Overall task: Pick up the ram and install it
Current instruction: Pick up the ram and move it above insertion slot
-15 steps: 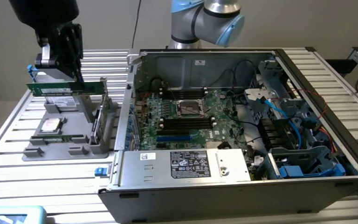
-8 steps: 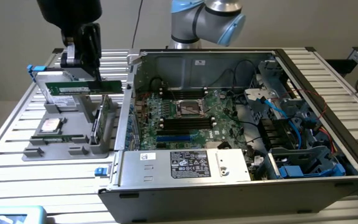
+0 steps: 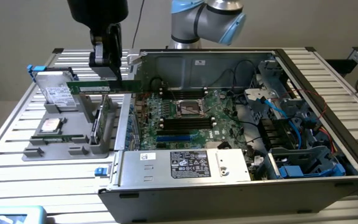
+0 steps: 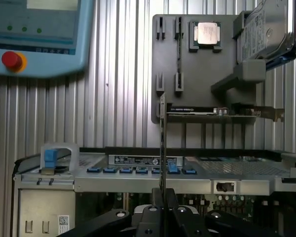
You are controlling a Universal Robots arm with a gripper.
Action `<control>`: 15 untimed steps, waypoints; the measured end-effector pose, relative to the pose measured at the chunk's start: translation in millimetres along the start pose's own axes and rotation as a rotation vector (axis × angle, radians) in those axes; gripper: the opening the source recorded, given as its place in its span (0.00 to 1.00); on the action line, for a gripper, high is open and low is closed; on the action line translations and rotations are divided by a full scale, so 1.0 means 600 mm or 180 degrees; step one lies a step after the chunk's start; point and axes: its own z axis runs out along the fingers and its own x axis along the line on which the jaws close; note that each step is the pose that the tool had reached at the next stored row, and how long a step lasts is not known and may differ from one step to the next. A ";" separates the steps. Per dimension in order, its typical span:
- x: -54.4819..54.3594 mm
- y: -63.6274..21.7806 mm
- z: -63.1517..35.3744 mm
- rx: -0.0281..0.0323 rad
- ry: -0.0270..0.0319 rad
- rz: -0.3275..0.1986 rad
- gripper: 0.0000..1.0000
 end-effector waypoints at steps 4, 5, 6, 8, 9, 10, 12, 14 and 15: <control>0.000 -0.031 -0.001 0.0000 0.0000 0.0000 0.14; 0.000 -0.038 -0.001 0.0000 0.0000 0.0000 0.14; 0.000 -0.045 -0.001 0.0000 0.0000 0.0000 0.14; 0.000 -0.061 -0.001 0.0000 0.0000 -0.0001 0.14; 0.000 -0.068 -0.002 0.0000 0.0000 0.0000 0.14; 0.000 -0.076 -0.002 0.0000 0.0000 0.0000 0.14; 0.000 -0.091 -0.002 -0.0001 0.0000 0.0000 0.14; 0.000 -0.106 -0.002 -0.0001 0.0000 0.0000 0.14; 0.000 -0.113 -0.002 -0.0001 -0.0001 0.0000 0.14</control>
